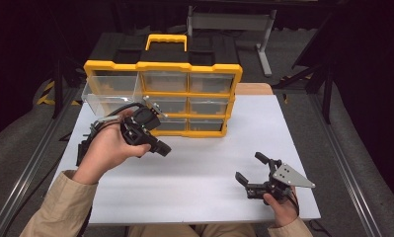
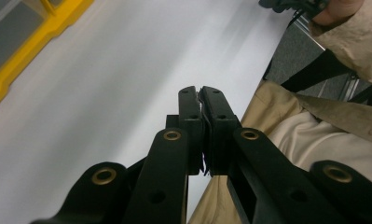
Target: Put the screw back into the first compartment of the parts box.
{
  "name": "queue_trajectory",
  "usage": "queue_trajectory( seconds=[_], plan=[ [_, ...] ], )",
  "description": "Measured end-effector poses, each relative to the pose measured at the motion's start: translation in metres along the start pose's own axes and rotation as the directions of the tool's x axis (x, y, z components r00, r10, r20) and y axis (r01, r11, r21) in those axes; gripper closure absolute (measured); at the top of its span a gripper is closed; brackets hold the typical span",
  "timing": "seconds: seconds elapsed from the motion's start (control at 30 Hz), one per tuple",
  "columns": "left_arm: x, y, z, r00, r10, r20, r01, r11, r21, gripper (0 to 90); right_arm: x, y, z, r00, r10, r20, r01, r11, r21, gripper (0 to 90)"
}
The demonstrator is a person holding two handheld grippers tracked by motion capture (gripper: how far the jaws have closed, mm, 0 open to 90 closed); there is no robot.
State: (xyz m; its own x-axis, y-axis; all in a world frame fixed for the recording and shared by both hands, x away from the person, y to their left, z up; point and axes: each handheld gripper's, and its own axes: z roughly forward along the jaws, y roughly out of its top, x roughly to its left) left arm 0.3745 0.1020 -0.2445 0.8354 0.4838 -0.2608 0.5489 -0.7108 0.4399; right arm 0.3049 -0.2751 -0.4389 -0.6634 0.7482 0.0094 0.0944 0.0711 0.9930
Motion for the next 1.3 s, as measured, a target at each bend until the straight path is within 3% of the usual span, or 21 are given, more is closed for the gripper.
queue_trajectory(
  seconds=[0.13, 0.43, 0.73, 0.83, 0.9, 0.97, 1.17, 1.3],
  plan=[
    [-0.003, 0.009, -0.020, 0.9998, 0.002, -0.020, -0.002, 1.0000, 0.006, 87.9, 0.000, 0.000, 0.000, 1.0000, -0.001, -0.001, 0.001, 1.000, 0.000, 2.7],
    [-0.006, 0.026, -0.059, 0.9978, -0.005, -0.066, 0.003, 0.9995, -0.031, 88.0, 0.000, 0.000, 0.000, 1.0000, 0.000, -0.002, 0.000, 1.000, -0.001, 2.7],
    [0.010, 0.035, -0.101, 0.9901, -0.066, -0.124, 0.054, 0.9940, -0.095, 87.9, 0.000, 0.000, 0.002, 0.9999, -0.007, -0.009, 0.007, 1.000, 0.006, 2.7],
    [0.016, 0.036, -0.112, 0.9875, -0.071, -0.141, 0.054, 0.9914, -0.119, 87.9, 0.001, 0.000, 0.002, 0.9999, -0.003, -0.011, 0.003, 1.000, 0.008, 2.7],
    [0.021, 0.037, -0.117, 0.9800, -0.087, -0.179, 0.065, 0.9902, -0.124, 87.9, 0.001, 0.000, 0.002, 1.0000, -0.005, -0.008, 0.005, 1.000, 0.006, 2.7],
    [0.027, 0.036, -0.122, 0.9771, -0.110, -0.182, 0.086, 0.9873, -0.133, 87.9, 0.001, 0.000, 0.001, 1.0000, -0.005, -0.007, 0.005, 1.000, 0.005, 2.7],
    [0.053, 0.024, -0.128, 0.9561, -0.173, -0.237, 0.140, 0.9790, -0.148, 87.9, 0.001, 0.000, 0.001, 1.0000, -0.005, -0.007, 0.005, 1.000, 0.002, 2.7],
    [0.063, 0.019, -0.128, 0.9446, -0.177, -0.276, 0.142, 0.9795, -0.143, 87.9, 0.002, -0.001, 0.002, 1.0000, -0.004, -0.009, 0.004, 1.000, 0.006, 2.7]
  ],
)
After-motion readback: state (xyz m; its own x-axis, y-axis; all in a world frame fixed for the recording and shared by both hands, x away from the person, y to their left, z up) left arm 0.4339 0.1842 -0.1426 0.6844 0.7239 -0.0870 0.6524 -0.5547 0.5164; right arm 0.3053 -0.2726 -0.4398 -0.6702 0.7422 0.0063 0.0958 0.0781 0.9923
